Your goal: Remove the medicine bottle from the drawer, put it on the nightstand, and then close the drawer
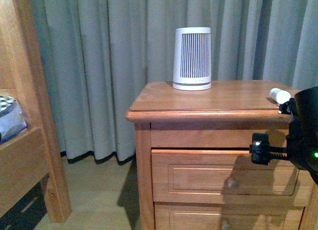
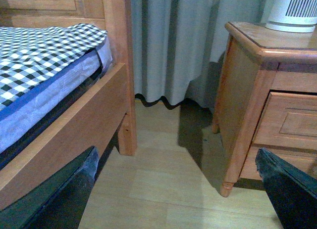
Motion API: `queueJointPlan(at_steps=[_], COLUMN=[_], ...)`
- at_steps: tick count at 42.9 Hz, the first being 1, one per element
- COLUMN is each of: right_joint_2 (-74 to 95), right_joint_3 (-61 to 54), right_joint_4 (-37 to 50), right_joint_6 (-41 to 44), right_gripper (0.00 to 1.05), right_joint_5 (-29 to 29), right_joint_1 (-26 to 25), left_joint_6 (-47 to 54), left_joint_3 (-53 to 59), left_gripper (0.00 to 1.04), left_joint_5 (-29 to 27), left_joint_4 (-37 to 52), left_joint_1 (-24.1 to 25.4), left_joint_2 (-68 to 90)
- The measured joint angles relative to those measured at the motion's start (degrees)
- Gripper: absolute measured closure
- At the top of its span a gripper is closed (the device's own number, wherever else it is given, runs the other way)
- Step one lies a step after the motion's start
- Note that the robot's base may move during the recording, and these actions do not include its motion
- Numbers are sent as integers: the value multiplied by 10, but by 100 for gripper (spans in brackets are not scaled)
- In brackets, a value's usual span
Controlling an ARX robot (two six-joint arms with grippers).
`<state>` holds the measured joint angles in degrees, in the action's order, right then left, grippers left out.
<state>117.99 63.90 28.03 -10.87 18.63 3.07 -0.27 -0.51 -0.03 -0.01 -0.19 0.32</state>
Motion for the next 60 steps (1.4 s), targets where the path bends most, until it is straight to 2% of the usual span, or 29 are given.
queueJointPlan(at_steps=[13,24,31,60], right_joint_2=[3,-31,-31,57], right_joint_3=[18,-47,-49,29], right_joint_4=[-23,-9,-7,-17], right_joint_6=[11,12,16,28], right_gripper=[7,7,7,7], right_joint_5=[-2,-5,-4,-3], right_joint_1=[2,5,3,-14], left_joint_6=[0,0,0,0], left_joint_3=[0,0,0,0], left_gripper=[7,7,7,7], left_joint_5=[0,0,0,0], left_joint_4=[0,0,0,0], left_joint_1=[0,0,0,0], left_joint_2=[0,0,0,0])
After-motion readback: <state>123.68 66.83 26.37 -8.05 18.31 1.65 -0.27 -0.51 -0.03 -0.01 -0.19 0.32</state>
